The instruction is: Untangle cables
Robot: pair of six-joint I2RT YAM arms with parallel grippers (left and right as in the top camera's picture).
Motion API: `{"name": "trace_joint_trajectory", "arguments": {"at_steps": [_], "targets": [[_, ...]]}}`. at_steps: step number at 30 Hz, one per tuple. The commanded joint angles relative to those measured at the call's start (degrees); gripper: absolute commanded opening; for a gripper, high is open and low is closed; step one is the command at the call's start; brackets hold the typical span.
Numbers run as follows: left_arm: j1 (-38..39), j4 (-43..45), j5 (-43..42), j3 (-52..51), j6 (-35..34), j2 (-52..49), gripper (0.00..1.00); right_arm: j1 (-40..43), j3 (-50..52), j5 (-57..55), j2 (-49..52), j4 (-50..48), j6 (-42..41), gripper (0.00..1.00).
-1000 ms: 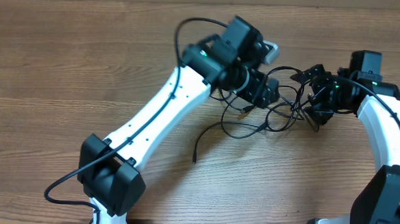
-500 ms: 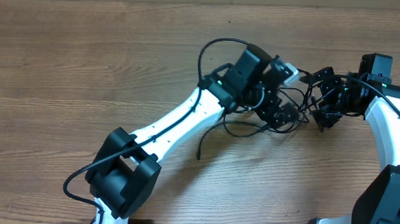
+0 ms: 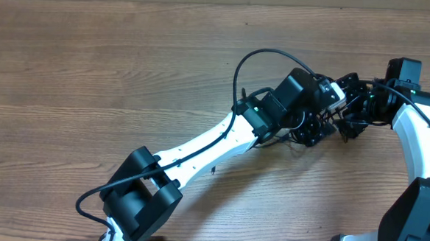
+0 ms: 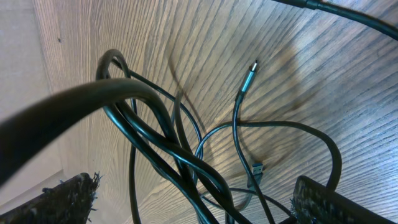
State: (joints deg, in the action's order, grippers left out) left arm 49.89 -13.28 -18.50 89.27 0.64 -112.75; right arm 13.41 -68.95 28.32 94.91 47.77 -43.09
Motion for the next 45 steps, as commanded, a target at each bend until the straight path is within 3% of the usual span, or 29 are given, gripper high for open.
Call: {"name": "trace_joint_trajectory", "arguments": {"at_steps": [1, 11, 16, 18, 20, 21, 26, 38, 45], "targets": [[-0.2, 2.1, 2.2, -1.1, 1.0, -0.4, 0.79, 0.3, -0.3, 0.5, -0.3, 0.3, -0.2, 1.0], [-0.1, 7.1, 2.0, -3.3, -2.4, -1.0, 0.68, 0.3, -0.3, 2.1, -0.3, 0.5, -0.2, 1.0], [0.0, 10.1, 0.5, -3.3, -5.6, -3.8, 0.54, 0.3, -0.3, 2.1, -0.3, 0.6, -0.2, 1.0], [0.0, 11.0, 0.5, -3.3, -6.9, -4.2, 0.4, 0.3, -0.3, 2.0, -0.3, 0.6, -0.2, 1.0], [0.0, 11.9, 0.5, -3.3, -8.0, -4.2, 0.12, 0.3, -0.3, 2.0, -0.3, 0.6, -0.2, 1.0], [0.0, 12.3, 0.5, -3.3, -8.0, -4.1, 0.04, 0.3, -0.3, 2.0, -0.3, 0.6, -0.2, 1.0], [-0.9, 12.2, 0.9, -3.3, -9.1, -4.1, 0.04, 0.3, -0.3, 1.6, -0.3, 2.6, 3.5, 1.0], [-8.7, 14.8, -2.5, -3.2, -26.5, -2.8, 0.04, -0.7, -0.3, -1.8, -0.3, 8.1, 15.8, 1.0], [-13.4, 13.4, -10.3, -3.2, -25.4, -2.7, 0.04, -0.8, -0.3, 0.3, -0.3, 8.0, 18.4, 1.0]]}}
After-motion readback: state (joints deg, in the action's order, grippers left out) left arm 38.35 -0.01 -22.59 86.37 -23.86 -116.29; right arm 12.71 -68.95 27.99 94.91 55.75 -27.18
